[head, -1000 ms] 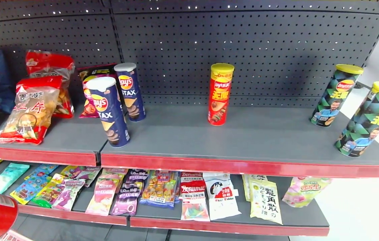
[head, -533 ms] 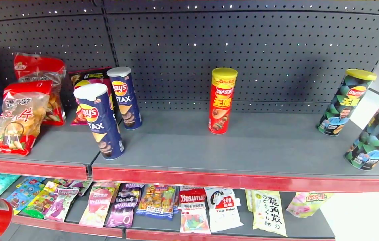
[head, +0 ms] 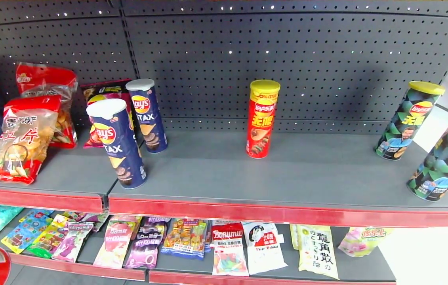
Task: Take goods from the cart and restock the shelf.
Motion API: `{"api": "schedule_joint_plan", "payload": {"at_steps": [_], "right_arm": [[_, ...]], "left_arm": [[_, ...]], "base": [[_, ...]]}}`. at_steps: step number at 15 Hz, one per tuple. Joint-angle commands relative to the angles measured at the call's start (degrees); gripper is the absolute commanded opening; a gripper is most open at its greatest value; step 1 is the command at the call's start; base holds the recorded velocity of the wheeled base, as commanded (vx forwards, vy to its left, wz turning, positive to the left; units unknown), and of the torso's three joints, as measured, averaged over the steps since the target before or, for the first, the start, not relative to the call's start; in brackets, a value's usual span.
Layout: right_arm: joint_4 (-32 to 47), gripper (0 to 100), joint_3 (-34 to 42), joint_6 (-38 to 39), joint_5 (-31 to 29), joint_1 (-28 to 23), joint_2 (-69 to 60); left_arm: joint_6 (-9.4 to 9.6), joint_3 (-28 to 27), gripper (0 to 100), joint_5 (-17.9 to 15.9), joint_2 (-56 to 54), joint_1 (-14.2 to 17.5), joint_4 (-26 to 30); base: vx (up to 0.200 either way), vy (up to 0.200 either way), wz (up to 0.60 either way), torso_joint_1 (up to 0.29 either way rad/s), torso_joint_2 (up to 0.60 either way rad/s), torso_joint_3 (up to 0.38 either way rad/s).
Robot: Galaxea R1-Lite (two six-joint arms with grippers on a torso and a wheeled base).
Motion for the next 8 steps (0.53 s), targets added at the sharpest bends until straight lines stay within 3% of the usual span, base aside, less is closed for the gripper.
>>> {"api": "schedule_joint_plan", "payload": {"at_steps": [1, 2, 3, 5, 8], "right_arm": [[-7.01, 100, -11.91, -5.26, 4.96, 9.13, 28.40], [-9.03, 100, -12.35, -4.91, 4.61, 11.94, 30.86], [-14.83, 100, -12.43, -4.47, 2.50, 18.35, 39.04], [-20.19, 100, -14.54, -4.38, 1.97, 23.36, 48.79], [-28.81, 100, -19.38, -3.94, 1.88, 24.59, 63.29]], "left_arm": [[-0.12, 0.09, 0, 0.32, -1.00, 0.05, -0.07], [-0.21, -0.09, 0, 0.41, -0.65, 0.05, -0.07], [-0.65, -0.44, 0, 0.85, -0.03, 0.14, -0.07], [-0.65, -0.52, 0, 0.93, 0.05, 0.14, -0.07], [-0.56, -0.52, 0, 1.02, -0.12, 0.14, -0.07]], "base": [[0.000, 0.000, 0.00, 0.000, 0.00, 0.000], [0.000, 0.000, 0.00, 0.000, 0.00, 0.000], [0.000, 0.000, 0.00, 0.000, 0.00, 0.000], [0.000, 0.000, 0.00, 0.000, 0.00, 0.000], [0.000, 0.000, 0.00, 0.000, 0.00, 0.000]]}}
